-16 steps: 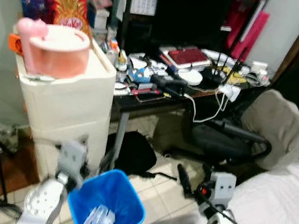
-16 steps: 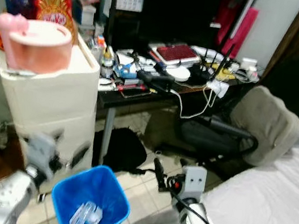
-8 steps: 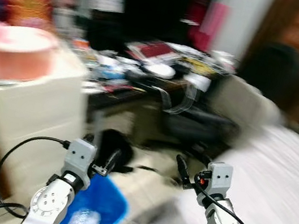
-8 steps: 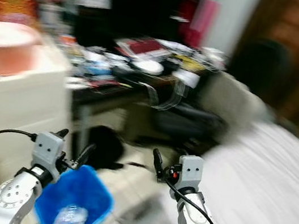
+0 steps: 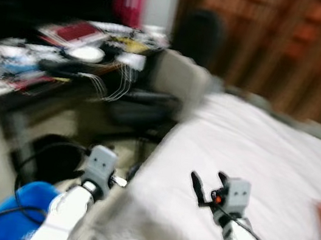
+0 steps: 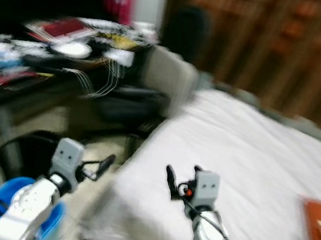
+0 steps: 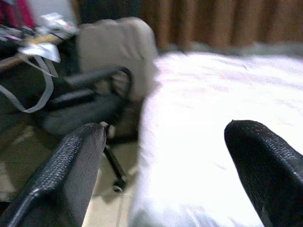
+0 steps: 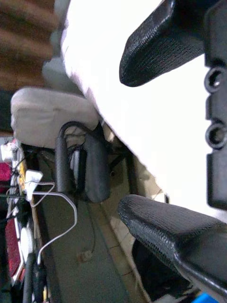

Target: Clean up the room

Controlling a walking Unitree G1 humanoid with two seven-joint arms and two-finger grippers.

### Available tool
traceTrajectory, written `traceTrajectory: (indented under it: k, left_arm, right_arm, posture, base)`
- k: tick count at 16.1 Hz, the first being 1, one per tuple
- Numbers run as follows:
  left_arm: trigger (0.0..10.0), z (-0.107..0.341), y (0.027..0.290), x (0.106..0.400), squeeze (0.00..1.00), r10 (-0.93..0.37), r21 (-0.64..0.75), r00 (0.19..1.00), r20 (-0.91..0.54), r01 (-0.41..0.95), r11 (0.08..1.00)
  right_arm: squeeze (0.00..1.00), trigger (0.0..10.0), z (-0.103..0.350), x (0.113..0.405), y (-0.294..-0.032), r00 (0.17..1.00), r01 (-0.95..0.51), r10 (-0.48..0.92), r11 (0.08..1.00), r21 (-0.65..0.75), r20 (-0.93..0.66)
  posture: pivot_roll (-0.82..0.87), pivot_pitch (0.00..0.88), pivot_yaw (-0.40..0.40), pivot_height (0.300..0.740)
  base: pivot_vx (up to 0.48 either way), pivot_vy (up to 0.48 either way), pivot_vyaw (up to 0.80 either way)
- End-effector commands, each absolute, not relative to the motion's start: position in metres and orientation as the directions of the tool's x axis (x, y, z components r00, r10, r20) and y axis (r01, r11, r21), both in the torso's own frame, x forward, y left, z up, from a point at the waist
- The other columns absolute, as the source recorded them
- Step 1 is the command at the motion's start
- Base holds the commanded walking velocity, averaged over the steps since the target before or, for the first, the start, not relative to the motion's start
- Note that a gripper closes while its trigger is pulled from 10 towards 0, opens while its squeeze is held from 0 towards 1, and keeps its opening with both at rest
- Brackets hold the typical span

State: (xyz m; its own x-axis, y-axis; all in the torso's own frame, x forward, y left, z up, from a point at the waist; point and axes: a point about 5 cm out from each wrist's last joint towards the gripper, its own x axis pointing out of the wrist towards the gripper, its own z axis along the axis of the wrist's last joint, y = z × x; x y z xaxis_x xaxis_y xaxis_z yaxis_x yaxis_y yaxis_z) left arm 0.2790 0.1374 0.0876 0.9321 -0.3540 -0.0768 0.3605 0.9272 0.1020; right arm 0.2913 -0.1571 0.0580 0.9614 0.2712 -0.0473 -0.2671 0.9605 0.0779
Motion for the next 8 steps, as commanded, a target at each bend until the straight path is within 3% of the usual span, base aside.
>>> traceTrajectory:
  k: [1,5,8]
  left_arm:
    - [10.0,0.087,0.135,0.281,0.00,-0.360,0.105,0.929,-0.079,0.367,0.924]
    - [10.0,0.077,0.152,0.283,0.00,-0.265,0.113,0.957,-0.121,0.278,0.954]
    - [10.0,0.059,0.182,0.271,0.00,-0.060,0.001,0.982,-0.176,0.061,0.998]
  right_arm:
    - [0.00,10.0,0.058,0.291,-0.163,0.965,-0.254,0.259,0.964,0.078,-0.053]
    - [0.00,10.0,0.059,0.294,-0.169,0.972,-0.223,0.229,0.970,0.099,-0.056]
    - [0.00,10.0,0.056,0.291,-0.179,0.983,-0.164,0.173,0.979,0.125,-0.065]
  posture:
    - [0.07,0.000,-0.086,0.740]
    - [0.08,0.000,-0.085,0.740]
    - [0.08,0.000,-0.089,0.740]
  base:
    - [0.000,0.000,-0.79]
    - [0.000,0.000,-0.79]
    - [0.000,0.000,-0.79]
